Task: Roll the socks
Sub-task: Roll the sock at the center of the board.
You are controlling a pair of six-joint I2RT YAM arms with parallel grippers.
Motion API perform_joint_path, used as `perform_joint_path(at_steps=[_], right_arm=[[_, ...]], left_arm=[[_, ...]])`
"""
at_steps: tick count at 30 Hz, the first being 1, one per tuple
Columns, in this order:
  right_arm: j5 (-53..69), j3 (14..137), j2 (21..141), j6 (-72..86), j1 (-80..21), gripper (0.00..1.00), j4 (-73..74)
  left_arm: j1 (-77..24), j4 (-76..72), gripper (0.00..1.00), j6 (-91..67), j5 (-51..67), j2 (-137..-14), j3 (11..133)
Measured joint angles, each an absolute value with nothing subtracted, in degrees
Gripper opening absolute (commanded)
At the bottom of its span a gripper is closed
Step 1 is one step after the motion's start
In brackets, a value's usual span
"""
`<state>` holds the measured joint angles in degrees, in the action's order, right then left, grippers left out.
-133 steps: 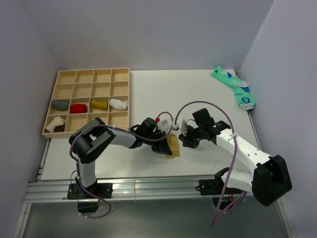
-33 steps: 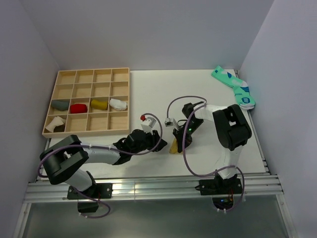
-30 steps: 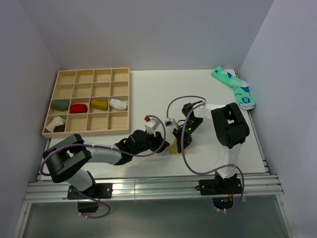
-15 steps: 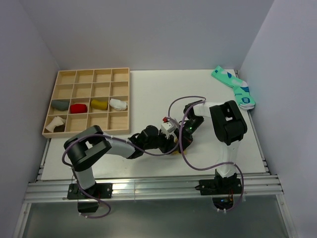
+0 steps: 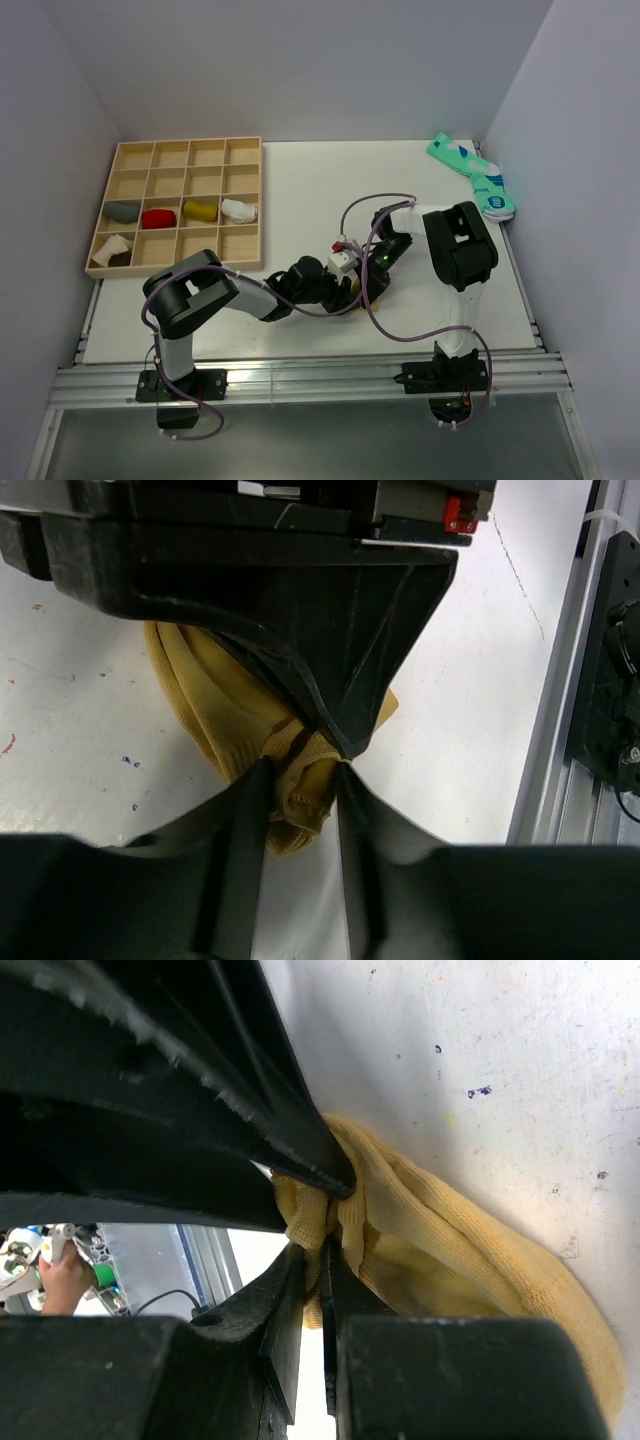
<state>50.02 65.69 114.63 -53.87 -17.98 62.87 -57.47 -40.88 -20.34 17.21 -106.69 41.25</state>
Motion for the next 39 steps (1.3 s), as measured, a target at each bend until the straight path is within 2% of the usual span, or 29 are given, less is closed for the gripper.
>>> perform_joint_path(at_steps=[2,3,5,6,7,8,11,13,20,29,33,37,39], right_arm=[[49.98,65.69,114.63,-53.74,-17.96,0.12,62.85],[49.80,65.67,114.63,-53.49,-17.96,0.14,62.81],[49.36,65.65,114.56,-52.75,-17.93,0.21,62.50],[49.12,65.54,114.41,-52.16,-17.93,0.23,62.33],[48.90,65.41,114.15,-51.51,-17.89,0.25,62.02],[48.66,65.17,113.73,-50.81,-17.87,0.31,61.63],[47.57,64.45,111.90,-48.69,-17.82,0.42,60.31],[46.76,64.03,110.41,-47.35,-17.82,0.46,59.40],[42.68,63.31,104.47,-44.58,-17.82,0.48,53.01],[38.02,60.62,96.49,-41.06,-17.82,0.48,46.68],[36.77,58.28,92.05,-40.16,-17.80,0.46,43.83],[36.40,55.70,87.59,-40.16,-17.78,0.37,41.47],[36.40,54.19,85.36,-40.16,-17.74,0.37,40.16]], left_arm=[[-57.45,-40.97,0.27,-20.73,17.19,-107.11,41.47],[-57.45,-40.97,0.20,-20.91,17.19,-107.37,41.63],[-57.45,-40.95,0.12,-22.02,17.32,-107.87,42.06],[-57.47,-40.95,0.03,-22.41,17.32,-107.98,42.17],[-57.47,-40.80,0.00,-23.22,17.15,-108.09,42.30],[-57.49,-40.62,0.00,-23.57,16.99,-108.18,42.50],[-58.26,-38.26,0.00,-25.96,14.39,-108.27,43.88],[-59.13,-36.84,0.00,-27.81,11.84,-108.27,44.64],[-61.82,-29.17,0.00,-36.42,2.28,-105.47,45.43],[-62.35,-11.33,0.00,-47.57,-5.63,-100.47,47.88],[-62.41,-2.96,0.00,-51.20,-7.73,-99.94,50.85],[-62.39,4.08,0.00,-52.23,-7.73,-99.96,53.84],[-62.26,7.94,0.00,-52.16,-6.83,-100.14,55.61]])
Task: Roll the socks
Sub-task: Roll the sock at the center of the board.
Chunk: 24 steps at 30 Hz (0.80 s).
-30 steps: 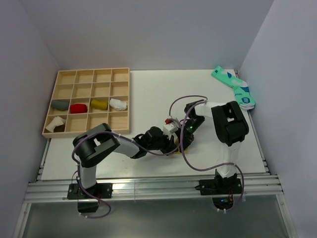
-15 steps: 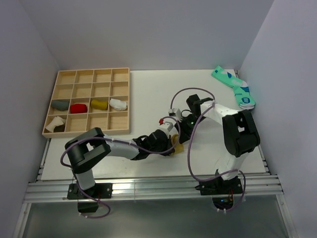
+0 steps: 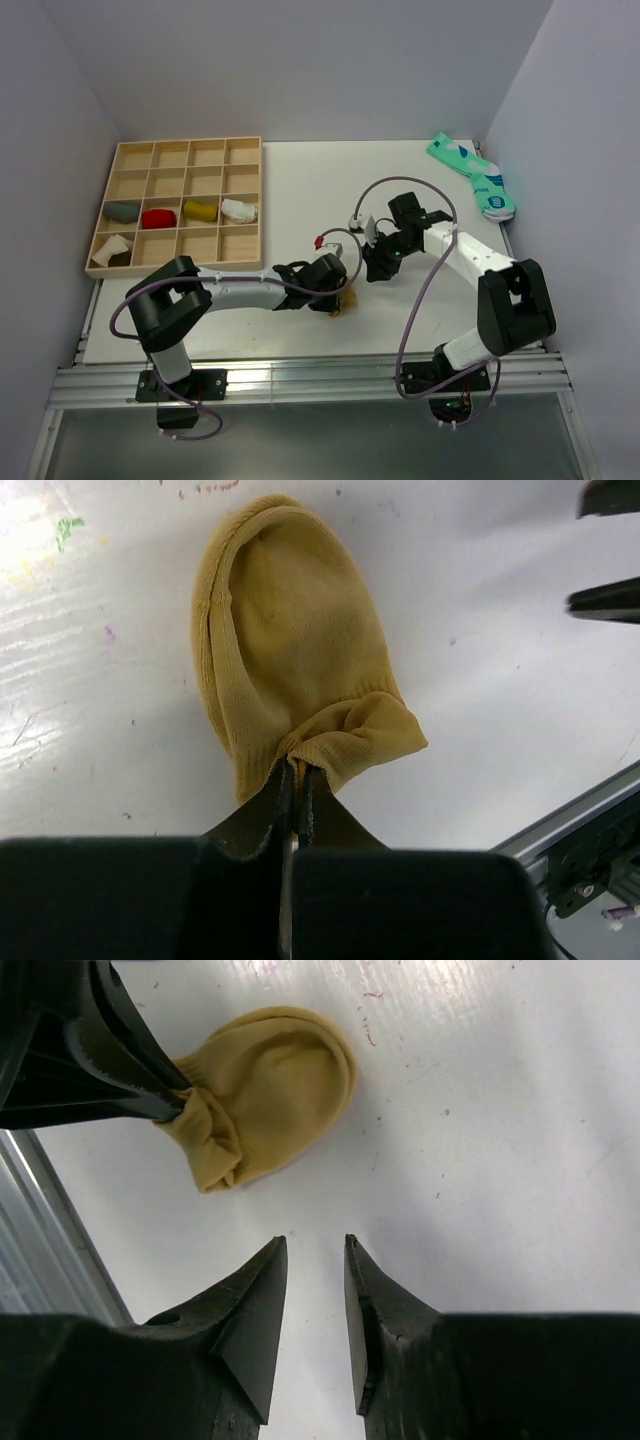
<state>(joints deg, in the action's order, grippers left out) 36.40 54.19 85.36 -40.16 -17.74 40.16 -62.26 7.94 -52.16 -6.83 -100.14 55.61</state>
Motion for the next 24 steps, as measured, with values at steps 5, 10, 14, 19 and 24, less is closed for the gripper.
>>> perform_joint_path(at_steps=[5,10,14,19,24], right_arm=[[36.25,50.09,80.79,-39.16,-17.43,0.45,36.42],[34.24,48.38,79.61,-36.49,-17.23,0.46,32.62],[31.77,48.34,79.68,-35.09,-16.53,0.48,30.28],[30.55,48.03,79.64,-34.02,-14.90,0.47,29.06],[31.66,47.13,77.67,-36.27,-14.24,0.47,29.63]], left_arm=[[-60.45,13.15,0.00,-51.53,-2.04,-100.88,58.00],[-57.28,15.75,0.00,-51.03,3.81,-100.88,58.19],[-55.88,16.56,0.00,-50.70,6.52,-100.99,58.26],[-54.81,15.68,0.00,-50.78,9.91,-101.80,58.17],[-54.00,14.39,0.00,-50.89,14.02,-102.98,58.37]])
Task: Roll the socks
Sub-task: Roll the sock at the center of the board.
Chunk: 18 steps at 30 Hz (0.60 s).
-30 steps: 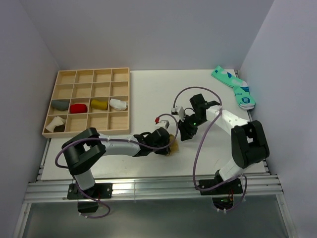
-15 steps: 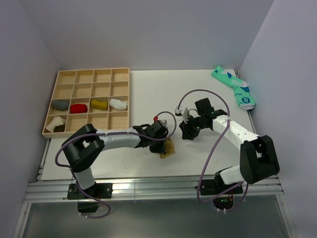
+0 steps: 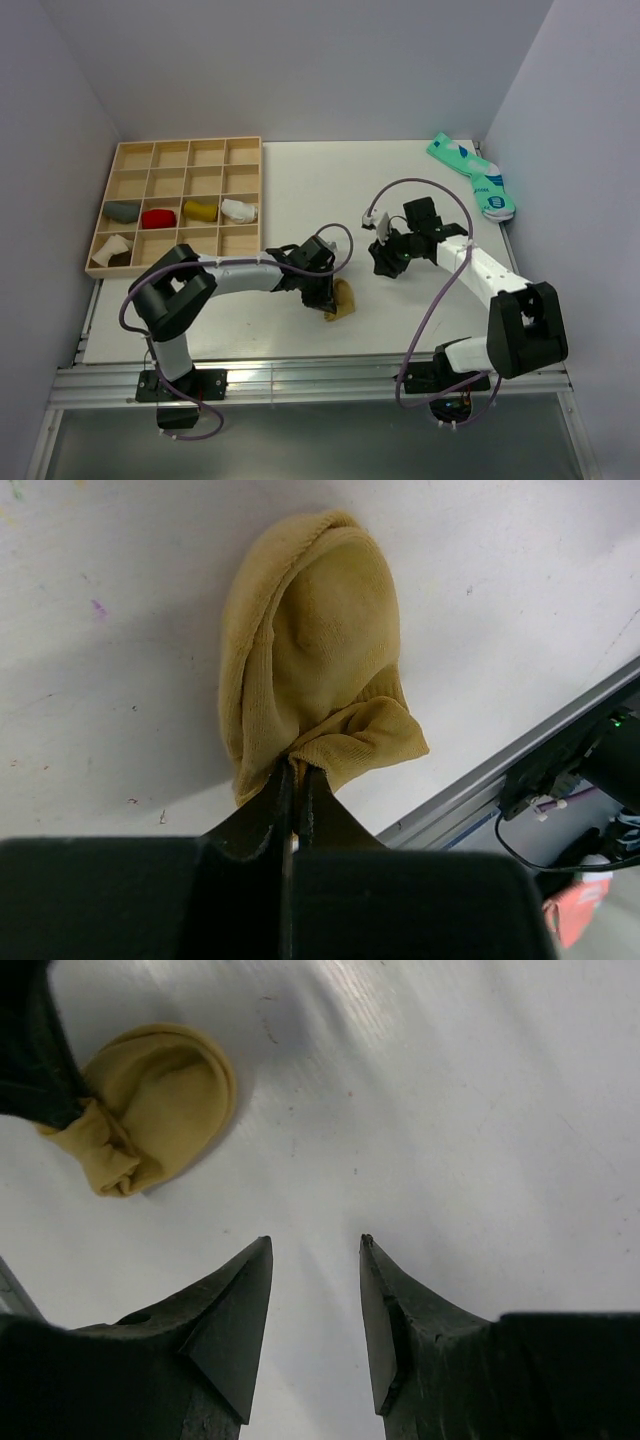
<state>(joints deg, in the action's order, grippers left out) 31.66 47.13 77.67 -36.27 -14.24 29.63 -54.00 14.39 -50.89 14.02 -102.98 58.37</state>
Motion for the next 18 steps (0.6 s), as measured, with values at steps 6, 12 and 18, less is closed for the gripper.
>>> perform_joint_path(at_steps=[6,12,18], right_arm=[[36.05,46.70,73.82,-41.52,-16.36,0.46,32.32],[36.77,41.19,68.12,-45.89,-25.76,0.46,32.38],[34.20,35.86,64.95,-46.63,-35.86,0.47,30.17]], left_arm=[[-52.14,14.59,0.00,-50.85,18.98,-104.57,59.20],[-49.91,14.48,0.00,-51.00,24.71,-106.43,59.77],[-48.53,15.31,0.00,-51.33,28.14,-107.98,60.80]])
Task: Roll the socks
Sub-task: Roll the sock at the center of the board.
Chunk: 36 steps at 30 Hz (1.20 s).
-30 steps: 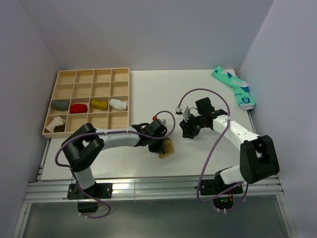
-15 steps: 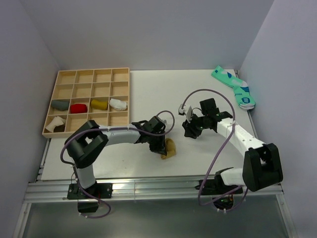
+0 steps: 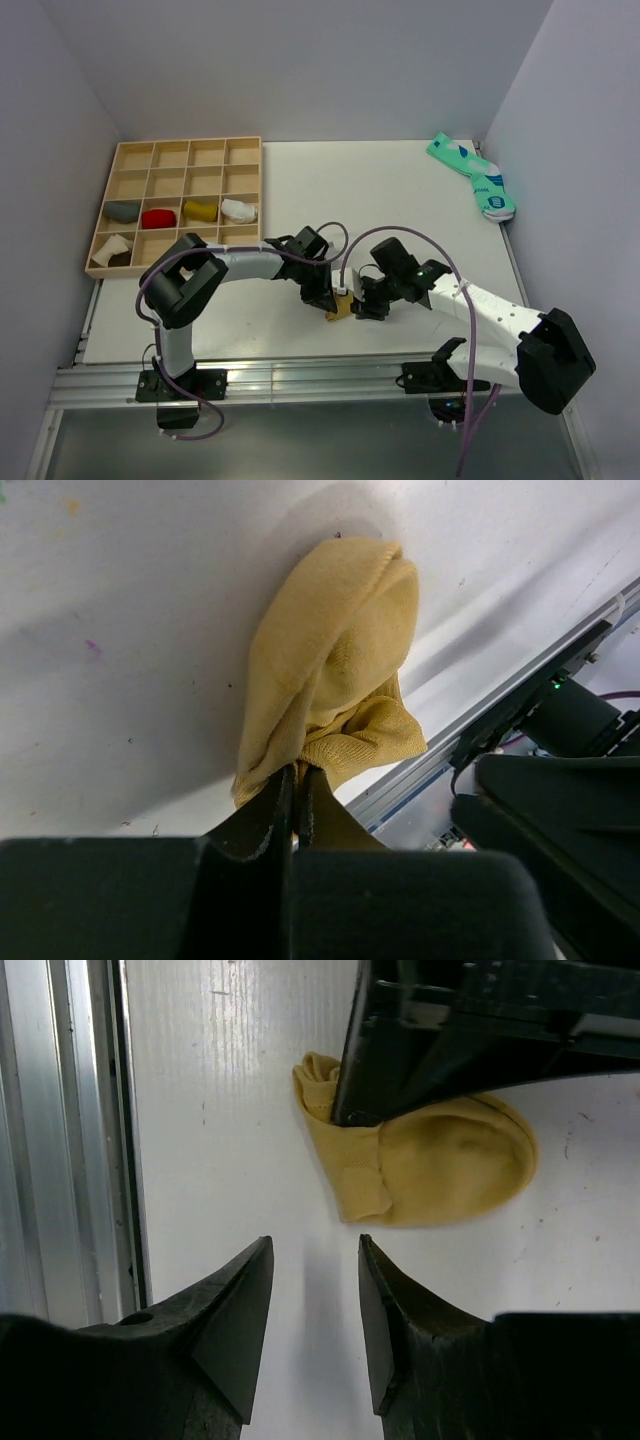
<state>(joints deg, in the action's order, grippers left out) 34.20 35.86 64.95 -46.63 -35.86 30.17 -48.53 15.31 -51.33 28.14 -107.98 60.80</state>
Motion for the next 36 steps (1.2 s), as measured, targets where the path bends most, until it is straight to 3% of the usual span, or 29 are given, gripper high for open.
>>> perform_joint_path(at_steps=[24,28,33,36], right_arm=[[19.38,32.29,72.01,-45.43,-50.83,0.42,15.55],[17.69,32.29,73.69,-44.80,-51.24,0.37,13.74],[16.14,32.32,74.72,-43.88,-51.33,0.31,12.38],[15.73,32.60,75.35,-43.20,-51.40,0.22,12.16]], left_arm=[[-46.19,14.41,0.00,-51.33,34.30,-110.26,61.10],[-46.02,13.82,0.01,-51.35,34.70,-110.26,60.71],[-45.32,10.31,0.11,-52.86,36.05,-109.82,58.41],[-45.12,8.05,0.15,-54.17,36.23,-109.21,56.84]])
